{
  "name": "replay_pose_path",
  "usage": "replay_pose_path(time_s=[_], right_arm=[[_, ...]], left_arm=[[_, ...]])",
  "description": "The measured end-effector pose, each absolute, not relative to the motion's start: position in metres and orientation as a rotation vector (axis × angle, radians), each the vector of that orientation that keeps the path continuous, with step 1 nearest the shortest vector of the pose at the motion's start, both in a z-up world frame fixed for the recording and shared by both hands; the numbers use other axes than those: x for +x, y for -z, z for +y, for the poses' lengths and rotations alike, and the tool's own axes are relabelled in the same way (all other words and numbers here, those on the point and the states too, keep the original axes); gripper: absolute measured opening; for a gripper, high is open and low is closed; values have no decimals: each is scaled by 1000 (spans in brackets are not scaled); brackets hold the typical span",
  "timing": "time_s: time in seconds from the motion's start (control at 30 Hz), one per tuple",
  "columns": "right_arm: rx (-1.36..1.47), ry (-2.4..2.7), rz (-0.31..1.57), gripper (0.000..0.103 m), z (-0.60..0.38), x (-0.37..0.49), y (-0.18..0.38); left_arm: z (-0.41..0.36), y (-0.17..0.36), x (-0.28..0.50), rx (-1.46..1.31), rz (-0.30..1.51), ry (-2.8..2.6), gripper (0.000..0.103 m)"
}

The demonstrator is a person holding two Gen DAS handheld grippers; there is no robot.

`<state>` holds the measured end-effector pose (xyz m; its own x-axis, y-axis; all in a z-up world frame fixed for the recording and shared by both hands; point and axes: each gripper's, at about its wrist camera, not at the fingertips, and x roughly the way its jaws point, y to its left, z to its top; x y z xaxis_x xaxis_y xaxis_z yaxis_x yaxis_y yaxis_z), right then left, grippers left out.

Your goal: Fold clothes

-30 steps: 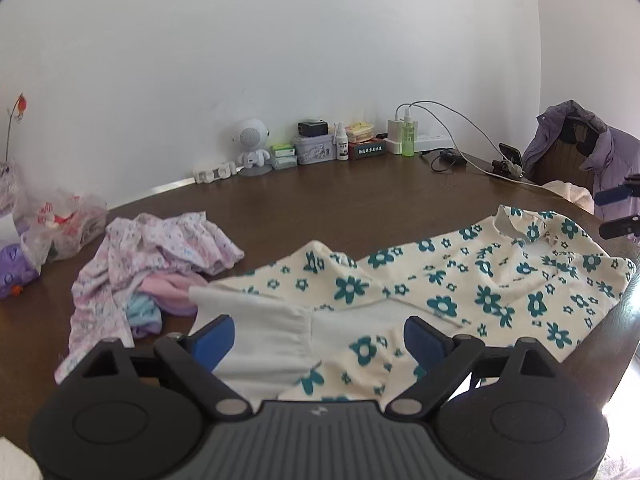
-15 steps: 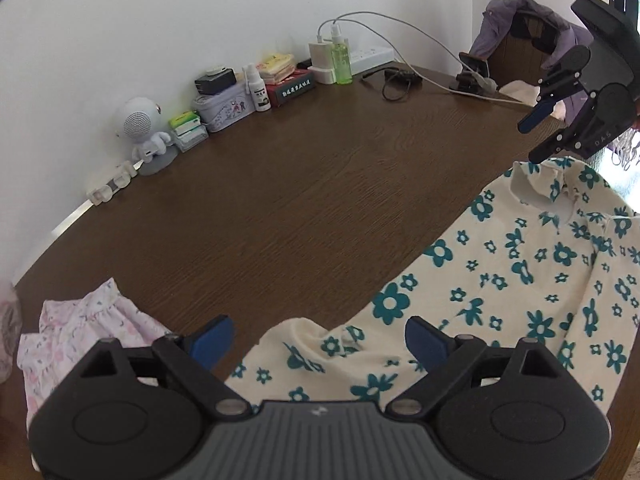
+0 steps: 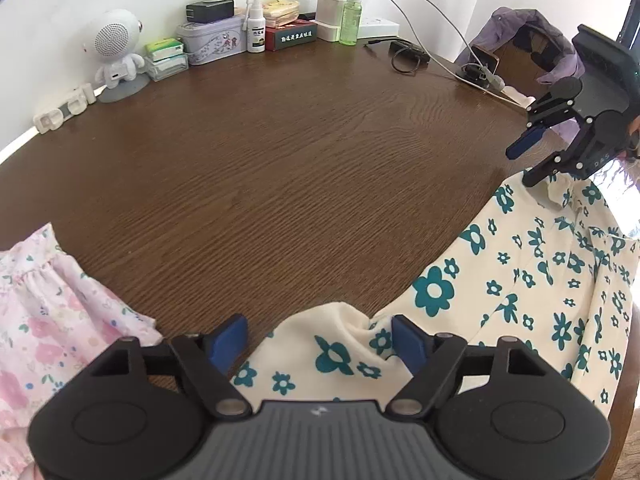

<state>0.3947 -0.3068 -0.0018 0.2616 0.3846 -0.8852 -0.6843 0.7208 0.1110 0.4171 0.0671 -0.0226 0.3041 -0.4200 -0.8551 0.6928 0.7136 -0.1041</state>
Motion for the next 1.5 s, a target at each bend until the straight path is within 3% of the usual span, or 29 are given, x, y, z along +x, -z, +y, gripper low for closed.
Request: replay_pose_path(time_s=[0.07, 0.13, 0.23, 0.27, 0.37, 0.6, 0.8, 0.97, 1.07, 1.2, 1.3, 1.4, 1.5], right_arm=[[-341, -746, 1095, 37, -301, 394, 6], [-367, -743, 1095, 36, -297, 391, 7], [-396, -742, 1093, 22, -291, 385, 6], [-406, -741, 1092, 18, -290, 383, 6], [-470, -712, 1071, 7, -280, 371, 3], [-661, -617, 872, 4, -263, 310, -21], [-796, -519, 619, 3, -260, 209, -30], [-785, -526, 579, 3, -255, 140, 2], [-769, -519, 587, 4, -251, 116, 15], [-698, -520, 578, 12, -254, 111, 7], [-659, -531, 573, 27, -253, 115, 4], [-678, -538, 576, 33, -246, 119, 9], [-702, -539, 591, 33, -238, 123, 17]], left_arm=[[69, 24, 417, 290, 1019, 765, 71], [69, 24, 415, 275, 1011, 778, 62], [68, 21, 408, 267, 996, 793, 37], [67, 20, 405, 272, 990, 791, 21], [65, 15, 393, 284, 953, 777, 18], [64, -16, 321, 412, 670, 716, 10], [68, -21, 207, 588, 344, 653, 11], [65, 15, 142, 641, 366, 654, 11], [66, 14, 133, 635, 396, 635, 19], [65, 5, 131, 670, 402, 612, 53], [59, 3, 138, 690, 427, 637, 56], [46, 12, 146, 753, 486, 652, 63], [37, 19, 161, 778, 555, 637, 62]])
